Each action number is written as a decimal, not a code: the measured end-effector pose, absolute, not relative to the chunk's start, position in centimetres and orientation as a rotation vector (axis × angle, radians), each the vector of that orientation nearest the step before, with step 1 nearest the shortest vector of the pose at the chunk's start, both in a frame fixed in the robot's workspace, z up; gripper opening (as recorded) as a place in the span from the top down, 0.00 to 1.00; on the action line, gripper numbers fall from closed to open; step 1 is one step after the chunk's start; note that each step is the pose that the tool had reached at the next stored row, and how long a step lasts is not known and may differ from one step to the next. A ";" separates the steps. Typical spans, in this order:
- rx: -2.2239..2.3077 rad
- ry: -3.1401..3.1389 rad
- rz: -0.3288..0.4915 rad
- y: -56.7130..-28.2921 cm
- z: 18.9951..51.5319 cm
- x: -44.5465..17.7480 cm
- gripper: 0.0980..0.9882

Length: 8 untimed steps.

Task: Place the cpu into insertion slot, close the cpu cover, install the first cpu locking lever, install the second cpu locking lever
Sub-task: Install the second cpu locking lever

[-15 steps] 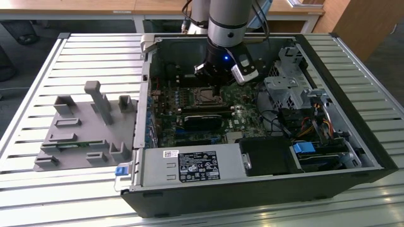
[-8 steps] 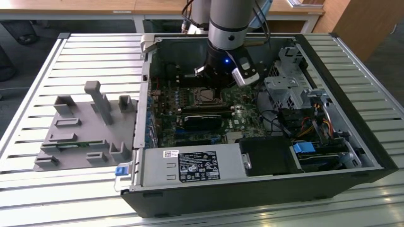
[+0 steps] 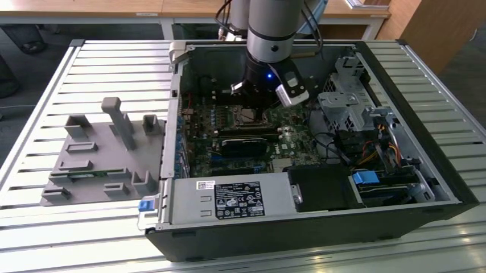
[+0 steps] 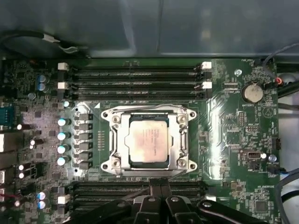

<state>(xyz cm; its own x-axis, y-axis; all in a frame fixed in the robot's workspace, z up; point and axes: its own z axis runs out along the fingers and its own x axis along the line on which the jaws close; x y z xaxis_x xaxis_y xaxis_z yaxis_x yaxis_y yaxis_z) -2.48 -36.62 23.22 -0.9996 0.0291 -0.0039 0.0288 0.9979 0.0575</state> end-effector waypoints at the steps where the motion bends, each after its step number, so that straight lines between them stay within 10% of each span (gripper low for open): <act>1: 0.045 3.135 0.090 -36.7 23.2 -2.6 0.99; 8: 0.046 3.135 0.091 -36.9 23.1 -4.8 0.99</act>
<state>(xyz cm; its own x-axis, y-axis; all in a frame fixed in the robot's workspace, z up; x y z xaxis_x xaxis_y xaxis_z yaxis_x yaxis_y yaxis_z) -4.83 -36.88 23.13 -0.9996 0.0292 -0.0040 0.0289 0.9979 0.0581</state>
